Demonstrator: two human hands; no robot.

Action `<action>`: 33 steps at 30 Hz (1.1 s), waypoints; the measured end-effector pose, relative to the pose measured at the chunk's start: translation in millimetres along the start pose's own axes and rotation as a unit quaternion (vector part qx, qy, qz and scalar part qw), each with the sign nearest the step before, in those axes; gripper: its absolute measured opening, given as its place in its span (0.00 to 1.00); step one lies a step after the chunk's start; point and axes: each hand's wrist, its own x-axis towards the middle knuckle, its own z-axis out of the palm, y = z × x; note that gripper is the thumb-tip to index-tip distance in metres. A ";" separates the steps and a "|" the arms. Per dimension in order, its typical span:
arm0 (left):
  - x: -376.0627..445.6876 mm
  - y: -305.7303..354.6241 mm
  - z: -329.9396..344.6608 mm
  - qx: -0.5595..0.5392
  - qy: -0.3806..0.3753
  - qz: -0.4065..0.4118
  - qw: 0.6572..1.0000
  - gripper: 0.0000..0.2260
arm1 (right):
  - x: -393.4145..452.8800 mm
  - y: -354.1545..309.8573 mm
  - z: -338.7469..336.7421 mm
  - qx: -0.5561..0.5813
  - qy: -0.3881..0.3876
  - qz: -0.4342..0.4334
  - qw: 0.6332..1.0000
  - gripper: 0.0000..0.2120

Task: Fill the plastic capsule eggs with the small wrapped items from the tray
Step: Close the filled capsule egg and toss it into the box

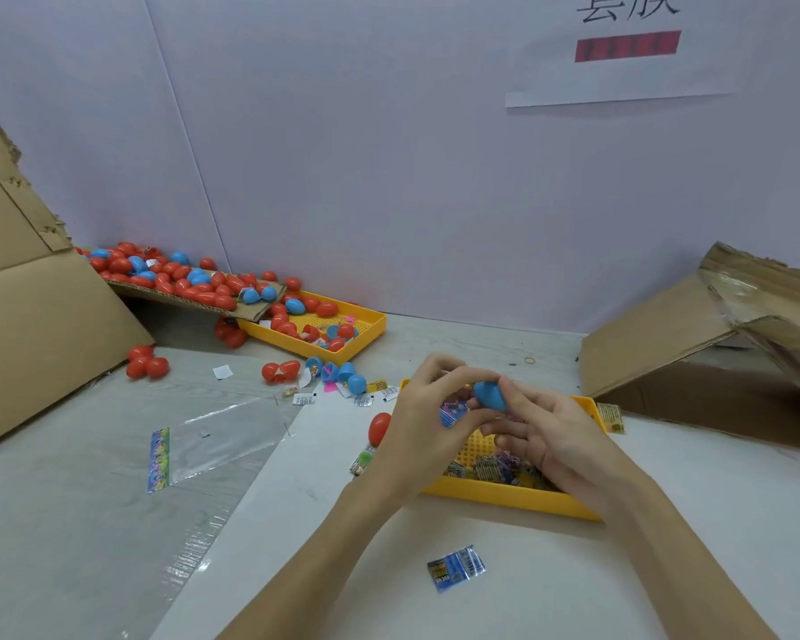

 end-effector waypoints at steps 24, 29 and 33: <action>13.3 6.7 -25.8 -0.368 0.061 -0.311 0.874 0.05 | 1.6 18.3 16.6 -0.542 0.167 -0.114 0.816 0.07; 10.3 2.9 -26.3 -0.281 0.073 -0.311 0.905 0.07 | 5.3 19.8 14.9 -0.647 0.116 -0.091 0.748 0.15; 9.2 2.2 -24.8 -0.279 0.081 -0.326 0.900 0.17 | 8.7 22.6 13.8 -0.700 0.111 -0.080 0.701 0.16</action>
